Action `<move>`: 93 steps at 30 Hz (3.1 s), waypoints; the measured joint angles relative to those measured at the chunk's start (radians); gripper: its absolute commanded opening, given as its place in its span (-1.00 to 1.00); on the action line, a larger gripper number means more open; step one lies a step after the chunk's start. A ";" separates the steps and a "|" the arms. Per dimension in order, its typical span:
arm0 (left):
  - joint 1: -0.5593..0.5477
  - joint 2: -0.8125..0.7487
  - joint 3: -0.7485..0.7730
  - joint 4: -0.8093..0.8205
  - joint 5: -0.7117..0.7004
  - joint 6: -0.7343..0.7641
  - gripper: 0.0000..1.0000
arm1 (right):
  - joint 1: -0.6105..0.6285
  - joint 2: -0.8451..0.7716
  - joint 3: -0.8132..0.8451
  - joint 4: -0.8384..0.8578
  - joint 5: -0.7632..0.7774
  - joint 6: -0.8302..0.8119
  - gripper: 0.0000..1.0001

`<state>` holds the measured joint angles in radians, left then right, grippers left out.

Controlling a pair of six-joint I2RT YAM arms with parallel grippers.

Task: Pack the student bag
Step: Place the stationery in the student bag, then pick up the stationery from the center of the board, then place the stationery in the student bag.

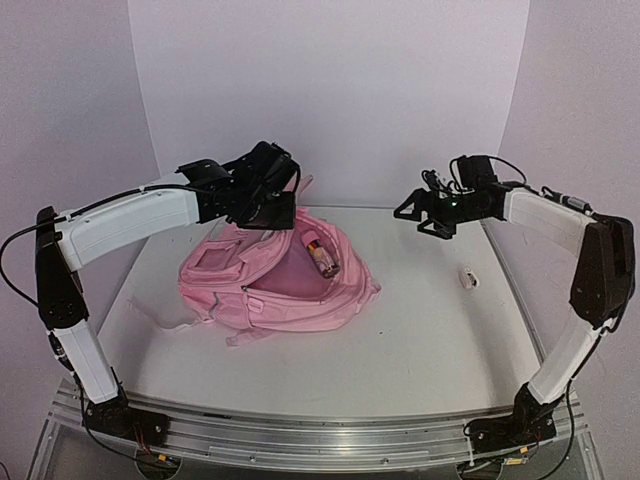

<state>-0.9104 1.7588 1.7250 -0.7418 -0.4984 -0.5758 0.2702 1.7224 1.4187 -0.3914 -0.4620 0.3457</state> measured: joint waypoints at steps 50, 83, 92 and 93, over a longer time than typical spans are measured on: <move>0.000 0.031 0.007 0.020 0.056 0.030 -1.00 | -0.330 0.387 0.094 -0.373 0.381 -0.750 -0.56; 0.005 0.023 0.004 0.027 0.051 0.024 -1.00 | 0.460 0.474 0.487 -0.086 -0.115 0.047 -0.51; 0.022 -0.032 -0.025 0.027 0.023 -0.003 -1.00 | 0.521 0.573 0.618 -0.006 -0.041 0.170 -0.48; 0.024 -0.033 -0.026 0.026 0.020 -0.005 -1.00 | 0.531 0.587 0.624 0.014 -0.027 0.189 -0.47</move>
<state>-0.8865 1.7257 1.6987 -0.7154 -0.4783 -0.5807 0.8011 2.3095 2.0429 -0.3771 -0.4888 0.5351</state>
